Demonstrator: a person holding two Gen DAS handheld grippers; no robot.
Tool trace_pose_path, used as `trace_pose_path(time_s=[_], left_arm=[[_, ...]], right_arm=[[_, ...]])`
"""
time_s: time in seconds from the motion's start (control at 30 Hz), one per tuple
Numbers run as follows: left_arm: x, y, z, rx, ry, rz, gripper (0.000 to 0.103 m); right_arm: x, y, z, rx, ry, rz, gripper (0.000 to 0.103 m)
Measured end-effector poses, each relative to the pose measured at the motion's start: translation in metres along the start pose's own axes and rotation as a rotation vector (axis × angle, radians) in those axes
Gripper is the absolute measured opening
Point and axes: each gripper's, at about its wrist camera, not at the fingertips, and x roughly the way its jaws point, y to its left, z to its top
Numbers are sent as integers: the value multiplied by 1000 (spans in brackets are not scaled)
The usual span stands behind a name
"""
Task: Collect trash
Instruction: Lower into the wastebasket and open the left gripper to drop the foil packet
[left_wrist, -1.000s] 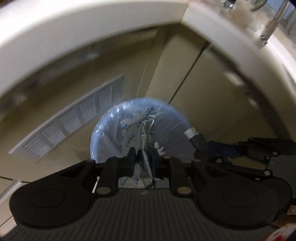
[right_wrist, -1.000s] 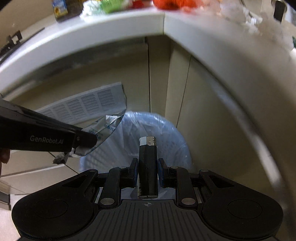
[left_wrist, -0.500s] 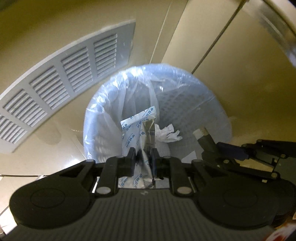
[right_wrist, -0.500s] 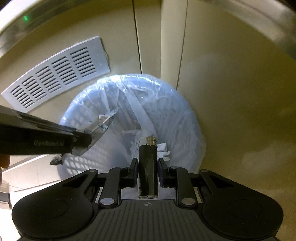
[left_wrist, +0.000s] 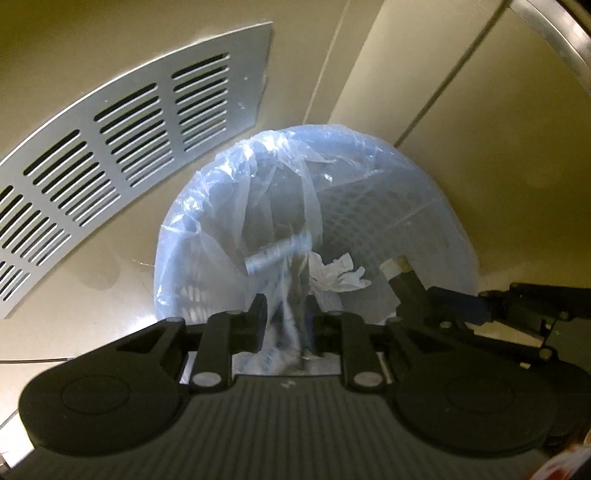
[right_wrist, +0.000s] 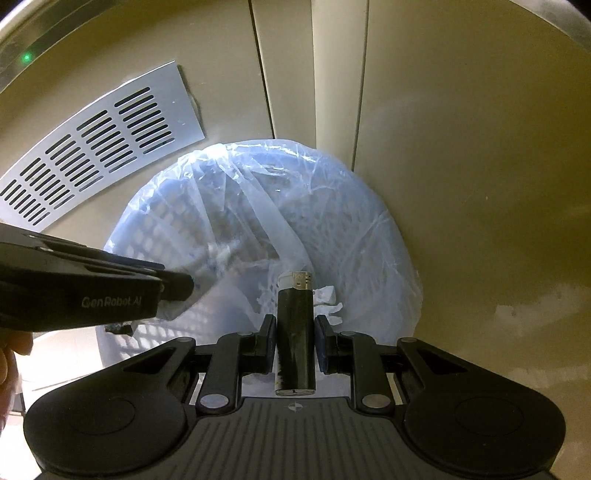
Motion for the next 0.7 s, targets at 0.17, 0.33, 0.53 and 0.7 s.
trace_pose_path(time_s=[0.17,0.33,0.53,0.7], left_arm=[[-9,4,-2,-1,-13,1,28],[-17,11,-5,-23,-25,12,28],[-22,17,-6,-40,-28,22,28],[-26,19,-6,-40,-30,17,28]], right_arm=[[2,0,0,-3,6,3,22],[5,2,0,3,10,7,22],[7,7,2,2,7,13,22],[8,7,3,2,5,20,22]])
